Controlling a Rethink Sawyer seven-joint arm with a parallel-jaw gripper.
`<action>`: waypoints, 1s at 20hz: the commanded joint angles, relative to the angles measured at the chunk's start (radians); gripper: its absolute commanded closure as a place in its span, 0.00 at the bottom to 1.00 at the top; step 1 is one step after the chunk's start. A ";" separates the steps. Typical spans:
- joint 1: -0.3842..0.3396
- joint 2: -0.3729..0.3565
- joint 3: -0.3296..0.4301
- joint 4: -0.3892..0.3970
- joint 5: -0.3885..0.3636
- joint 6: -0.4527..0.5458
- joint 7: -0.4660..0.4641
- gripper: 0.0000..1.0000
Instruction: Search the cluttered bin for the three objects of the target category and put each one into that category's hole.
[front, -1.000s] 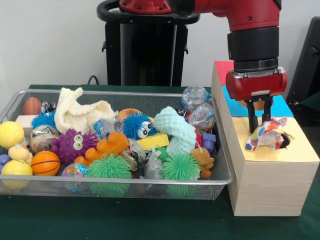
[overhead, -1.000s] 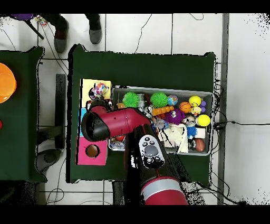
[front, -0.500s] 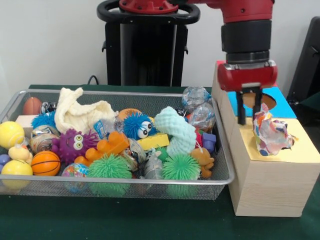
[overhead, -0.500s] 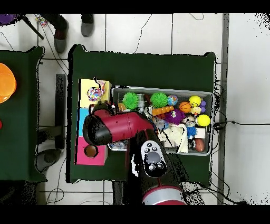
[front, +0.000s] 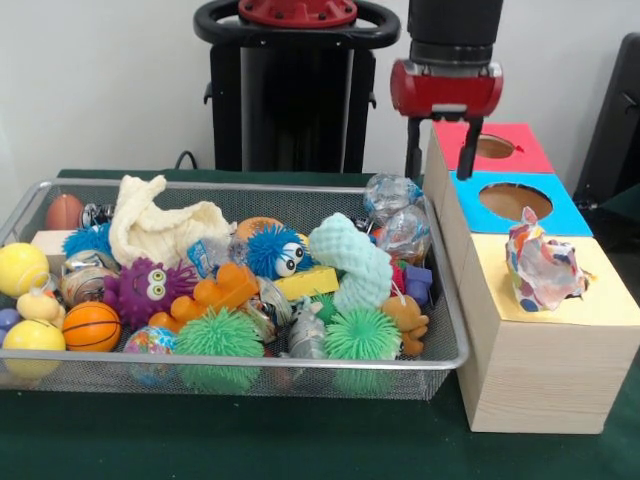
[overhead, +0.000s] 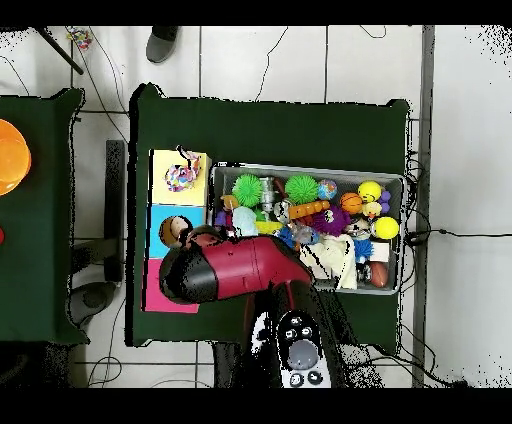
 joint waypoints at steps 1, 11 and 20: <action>0.034 -0.030 -0.024 0.043 0.018 0.101 0.114 0.00; 0.130 -0.209 -0.103 -0.117 0.042 0.398 0.117 0.00; 0.073 -0.238 -0.029 -0.236 0.098 0.594 0.025 0.00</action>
